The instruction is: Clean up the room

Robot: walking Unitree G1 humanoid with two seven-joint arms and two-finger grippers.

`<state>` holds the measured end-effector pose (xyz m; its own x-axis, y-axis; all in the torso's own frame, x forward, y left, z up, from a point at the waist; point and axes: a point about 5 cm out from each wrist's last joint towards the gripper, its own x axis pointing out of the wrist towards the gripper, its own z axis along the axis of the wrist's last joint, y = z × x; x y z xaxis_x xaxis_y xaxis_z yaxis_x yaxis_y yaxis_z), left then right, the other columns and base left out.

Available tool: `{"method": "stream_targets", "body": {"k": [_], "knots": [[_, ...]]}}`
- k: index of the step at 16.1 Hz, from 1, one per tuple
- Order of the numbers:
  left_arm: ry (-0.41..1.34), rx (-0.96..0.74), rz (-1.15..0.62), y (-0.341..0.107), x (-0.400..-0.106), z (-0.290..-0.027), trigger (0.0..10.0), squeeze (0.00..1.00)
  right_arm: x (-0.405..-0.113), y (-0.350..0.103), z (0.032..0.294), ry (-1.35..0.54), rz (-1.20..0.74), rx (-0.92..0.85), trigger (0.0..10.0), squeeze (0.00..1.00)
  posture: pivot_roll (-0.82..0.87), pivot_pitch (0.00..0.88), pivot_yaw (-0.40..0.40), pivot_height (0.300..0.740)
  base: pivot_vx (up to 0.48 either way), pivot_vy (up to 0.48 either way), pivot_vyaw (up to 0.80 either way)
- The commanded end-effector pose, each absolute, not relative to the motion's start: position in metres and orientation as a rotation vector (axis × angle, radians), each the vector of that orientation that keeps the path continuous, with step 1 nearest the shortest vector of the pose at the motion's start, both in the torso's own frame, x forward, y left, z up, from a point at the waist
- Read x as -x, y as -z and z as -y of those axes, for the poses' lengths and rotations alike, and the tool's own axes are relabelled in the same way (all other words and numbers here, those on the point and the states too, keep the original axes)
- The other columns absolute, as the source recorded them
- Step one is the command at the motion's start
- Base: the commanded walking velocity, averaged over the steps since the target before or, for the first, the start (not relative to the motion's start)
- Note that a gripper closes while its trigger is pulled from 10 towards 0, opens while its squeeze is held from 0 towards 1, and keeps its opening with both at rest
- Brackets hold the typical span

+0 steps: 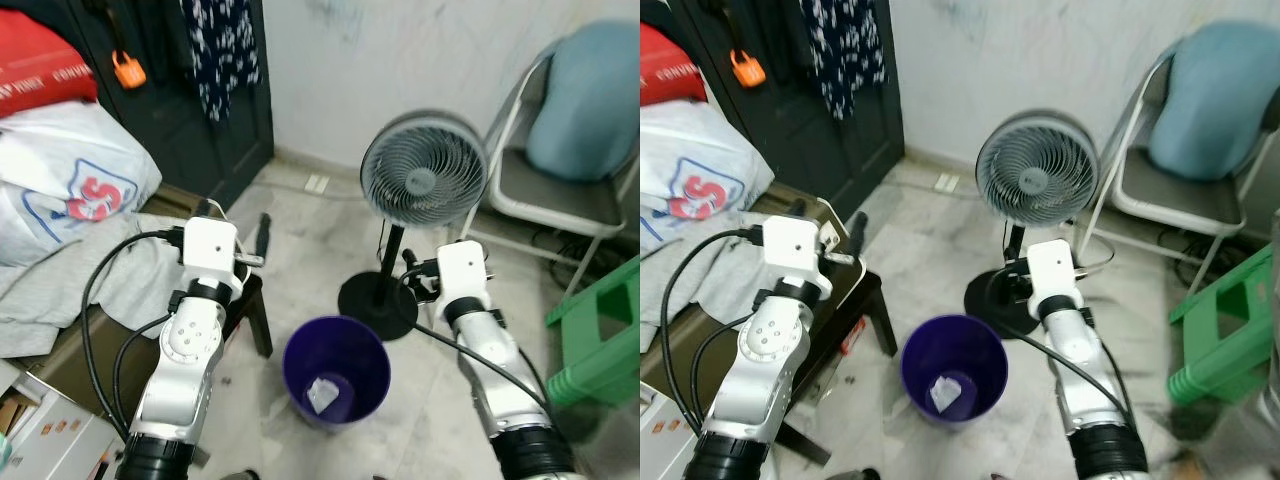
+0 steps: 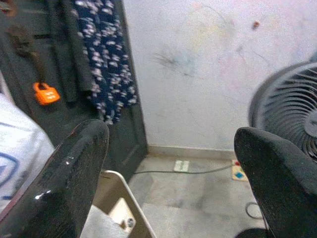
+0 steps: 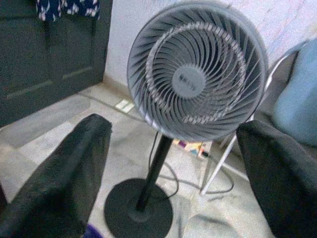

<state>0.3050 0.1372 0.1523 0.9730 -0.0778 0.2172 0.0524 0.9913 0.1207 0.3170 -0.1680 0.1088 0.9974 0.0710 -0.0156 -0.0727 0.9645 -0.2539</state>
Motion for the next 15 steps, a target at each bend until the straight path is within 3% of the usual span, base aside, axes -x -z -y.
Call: {"method": "stream_targets", "body": {"k": [1,5,7,8,10,12,15], "knots": [[0.042,-0.120,0.231,-0.153,-0.308,-0.139,10.0,0.00,-0.315,-0.110,0.169,-0.092,-0.015,0.253,10.0,1.00,-0.09,0.000,-0.005,0.740,0.000,0.000,0.00],[0.020,-0.115,0.244,-0.146,-0.303,-0.148,10.0,0.00,-0.277,-0.106,0.181,-0.103,0.001,0.186,10.0,1.00,-0.09,0.000,-0.023,0.740,0.000,0.000,0.00],[0.009,-0.116,0.240,-0.143,-0.298,-0.154,10.0,0.00,-0.263,-0.100,0.186,-0.100,-0.013,0.189,10.0,0.95,-0.09,0.000,-0.027,0.740,0.000,0.000,0.00],[-0.012,-0.123,0.219,-0.135,-0.288,-0.164,10.0,0.00,-0.245,-0.092,0.189,-0.107,-0.032,0.212,10.0,0.00,-0.09,0.000,-0.025,0.740,0.000,0.000,0.00],[-0.019,-0.154,0.179,-0.122,-0.263,-0.180,10.0,0.00,-0.224,-0.085,0.196,-0.087,-0.065,0.246,10.0,0.00,-0.08,0.000,-0.021,0.740,0.000,0.000,0.00],[-0.026,-0.155,0.150,-0.118,-0.250,-0.192,10.0,0.00,-0.223,-0.086,0.200,-0.072,-0.076,0.241,10.0,0.00,-0.07,0.000,-0.026,0.740,0.000,0.000,0.00],[-0.041,-0.157,0.158,-0.119,-0.252,-0.196,10.0,0.00,-0.232,-0.086,0.201,-0.070,-0.079,0.278,10.0,0.00,-0.08,0.000,-0.014,0.740,0.000,0.000,0.00]]}}
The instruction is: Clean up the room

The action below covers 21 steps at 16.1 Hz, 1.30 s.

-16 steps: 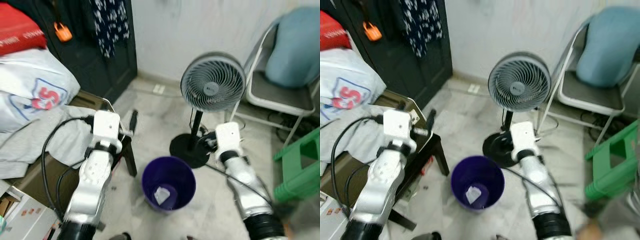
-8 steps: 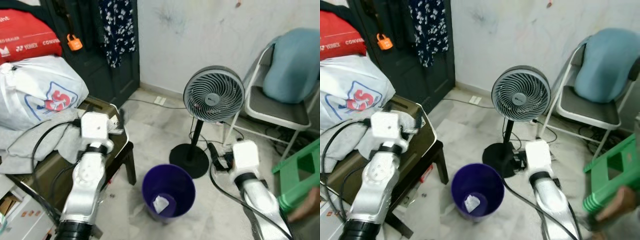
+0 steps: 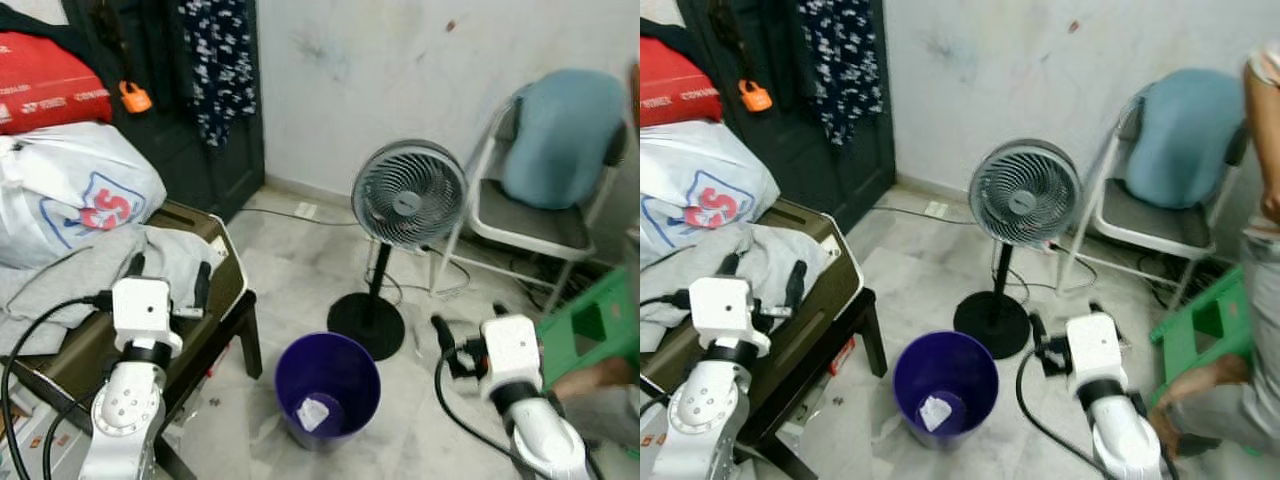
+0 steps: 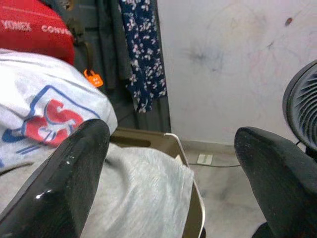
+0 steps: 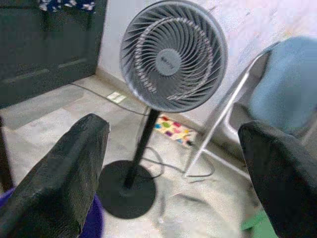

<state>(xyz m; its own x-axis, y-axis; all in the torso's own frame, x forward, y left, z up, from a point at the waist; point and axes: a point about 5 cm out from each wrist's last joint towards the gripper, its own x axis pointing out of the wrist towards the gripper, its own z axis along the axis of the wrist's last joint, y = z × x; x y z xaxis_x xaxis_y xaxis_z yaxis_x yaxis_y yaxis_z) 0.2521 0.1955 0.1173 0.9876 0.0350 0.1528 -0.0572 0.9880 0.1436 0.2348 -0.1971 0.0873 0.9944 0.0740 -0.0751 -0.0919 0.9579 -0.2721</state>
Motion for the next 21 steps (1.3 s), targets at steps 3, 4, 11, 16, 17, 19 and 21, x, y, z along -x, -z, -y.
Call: {"method": "stream_targets", "body": {"k": [3,4,11,16,17,19,21], "knots": [[0.031,-0.109,0.177,-0.127,-0.261,-0.175,10.0,0.00,-0.249,-0.101,0.191,-0.135,-0.015,0.333,10.0,0.00,-0.10,0.000,-0.001,0.740,0.000,0.000,0.00],[0.045,-0.104,0.176,-0.127,-0.262,-0.173,10.0,0.00,-0.252,-0.104,0.189,-0.127,-0.012,0.318,10.0,0.00,-0.10,0.000,-0.001,0.740,0.000,0.000,0.00],[0.092,-0.088,0.183,-0.129,-0.260,-0.166,10.0,0.00,-0.267,-0.115,0.165,-0.016,-0.016,0.216,10.0,0.00,-0.09,0.000,-0.001,0.740,0.000,0.000,0.00],[0.115,-0.064,0.179,-0.128,-0.259,-0.158,10.0,0.00,-0.264,-0.125,0.160,-0.047,0.016,0.234,10.0,0.00,-0.12,0.000,-0.017,0.740,0.000,0.000,0.00],[0.116,-0.064,0.175,-0.127,-0.259,-0.157,10.0,0.00,-0.265,-0.125,0.166,-0.018,0.000,0.227,10.0,0.00,-0.12,0.000,-0.017,0.740,0.000,0.000,0.00],[0.122,-0.066,0.173,-0.127,-0.257,-0.157,10.0,0.00,-0.266,-0.126,0.169,-0.006,-0.008,0.262,10.0,0.00,-0.11,0.000,-0.019,0.740,0.000,0.000,0.00],[0.136,-0.069,0.179,-0.128,-0.256,-0.157,10.0,0.00,-0.267,-0.128,0.164,-0.019,0.027,0.345,10.0,0.00,-0.11,0.000,-0.020,0.740,0.000,0.000,0.00]]}}
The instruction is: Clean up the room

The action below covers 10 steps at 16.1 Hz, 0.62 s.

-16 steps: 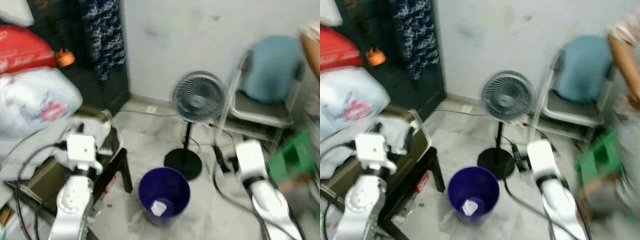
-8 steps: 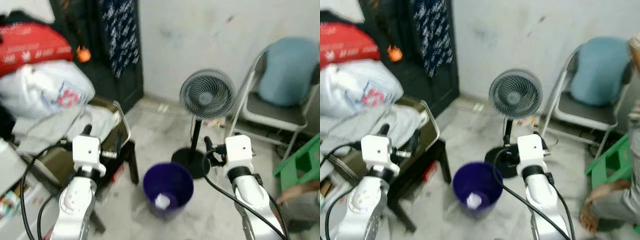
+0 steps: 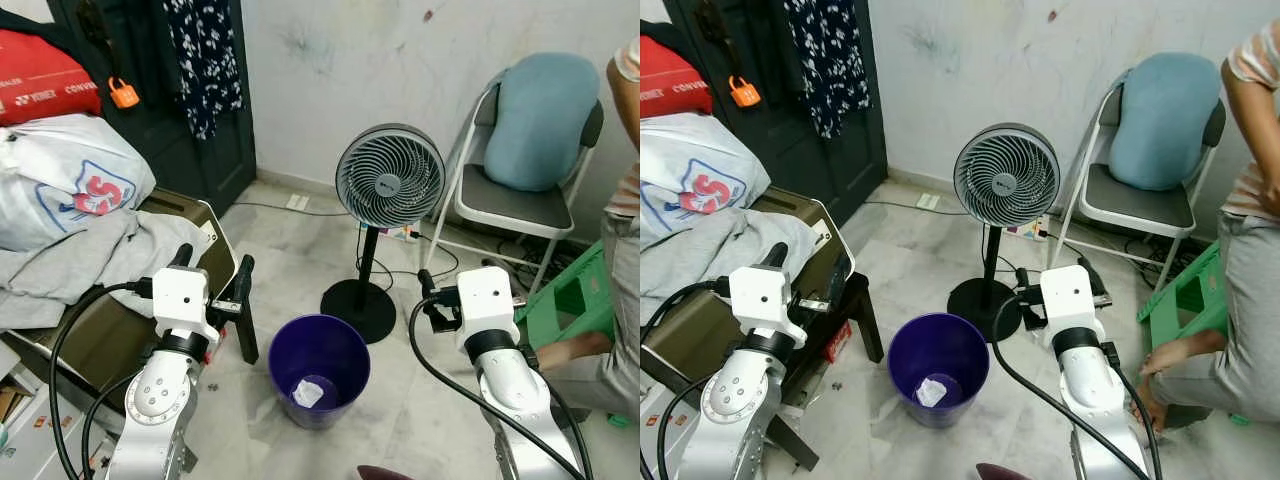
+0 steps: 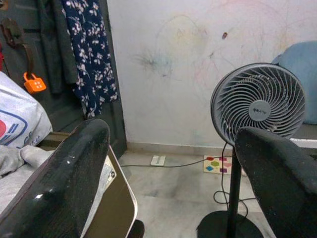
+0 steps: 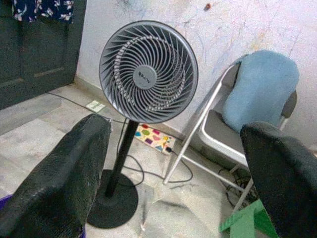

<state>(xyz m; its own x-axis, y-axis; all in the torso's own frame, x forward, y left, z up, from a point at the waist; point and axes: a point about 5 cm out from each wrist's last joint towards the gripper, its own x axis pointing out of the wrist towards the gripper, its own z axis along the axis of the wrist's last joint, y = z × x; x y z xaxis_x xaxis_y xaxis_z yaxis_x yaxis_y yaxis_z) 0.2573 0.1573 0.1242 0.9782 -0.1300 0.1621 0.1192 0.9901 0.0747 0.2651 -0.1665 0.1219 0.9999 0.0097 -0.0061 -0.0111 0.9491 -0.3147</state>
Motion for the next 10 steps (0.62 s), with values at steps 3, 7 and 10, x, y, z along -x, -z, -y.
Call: {"method": "stream_targets", "body": {"k": [3,7,10], "knots": [[0.136,-0.068,0.177,-0.1288,-0.2562,-0.1573,10.0,0.00,-0.2645,-0.1324,0.1514,-0.121,0.032,0.262,10.0,0.00,-0.11,0.007,-0.027,0.740,0.000,0.000,0.27],[0.147,-0.063,0.170,-0.1268,-0.2548,-0.1549,10.0,0.00,-0.2653,-0.1305,0.1569,-0.081,0.026,0.284,10.0,0.00,-0.12,0.014,-0.027,0.740,0.000,0.000,0.80],[0.157,-0.061,0.171,-0.1273,-0.2553,-0.1533,10.0,0.00,-0.2669,-0.1304,0.1581,-0.072,0.023,0.279,10.0,0.00,-0.12,0.013,-0.026,0.740,0.000,0.000,0.27]]}}
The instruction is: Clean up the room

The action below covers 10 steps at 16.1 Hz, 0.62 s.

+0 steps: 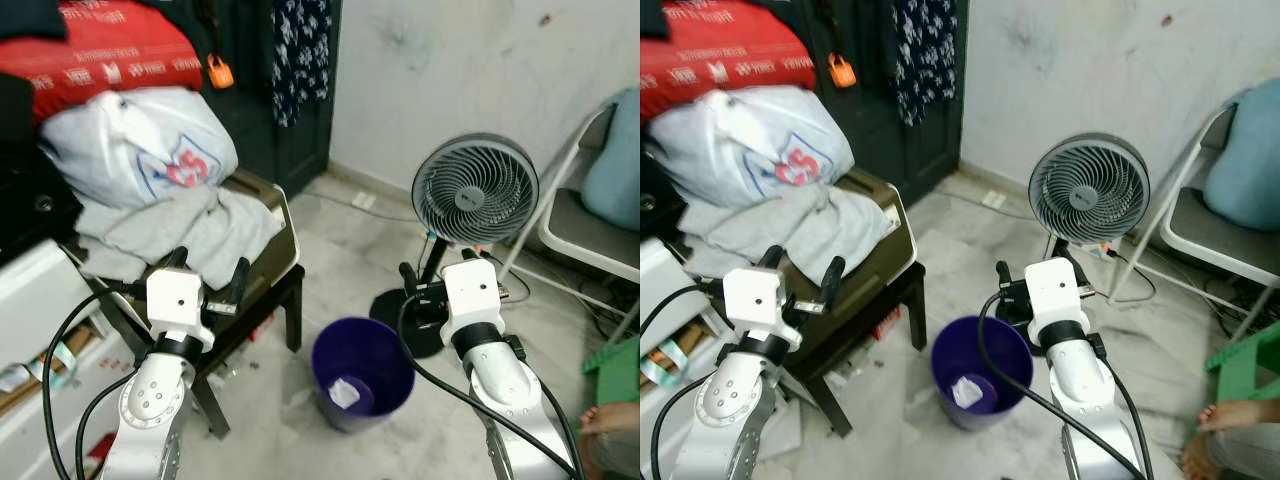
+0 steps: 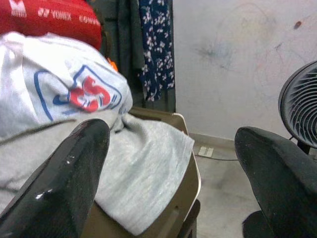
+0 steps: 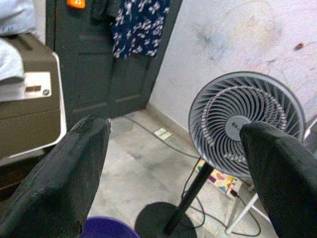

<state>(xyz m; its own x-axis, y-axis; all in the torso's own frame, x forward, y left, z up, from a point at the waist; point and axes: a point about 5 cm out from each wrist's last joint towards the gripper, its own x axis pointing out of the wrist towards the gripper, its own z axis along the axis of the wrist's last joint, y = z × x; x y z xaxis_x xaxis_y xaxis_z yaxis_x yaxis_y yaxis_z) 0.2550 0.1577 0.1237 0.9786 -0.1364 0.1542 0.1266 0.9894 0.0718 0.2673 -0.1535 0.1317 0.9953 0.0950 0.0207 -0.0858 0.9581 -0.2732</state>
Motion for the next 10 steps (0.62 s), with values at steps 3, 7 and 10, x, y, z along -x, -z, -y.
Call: {"method": "stream_targets", "body": {"k": [3,7,10], "knots": [[0.171,-0.062,0.181,-0.1292,-0.2565,-0.1522,10.0,0.00,-0.2675,-0.1316,0.1582,-0.058,0.036,0.257,10.0,0.00,-0.12,0.012,-0.025,0.740,0.000,0.000,0.00],[0.178,-0.061,0.177,-0.1285,-0.2557,-0.1507,10.0,0.00,-0.2683,-0.1288,0.1604,-0.043,0.012,0.212,10.0,0.00,-0.12,0.014,-0.022,0.740,0.187,0.000,0.00],[0.192,-0.061,0.177,-0.1284,-0.2552,-0.1488,10.0,0.00,-0.2688,-0.1273,0.1553,-0.055,0.025,0.297,10.0,0.00,-0.11,0.014,-0.018,0.740,0.284,0.000,0.00]]}}
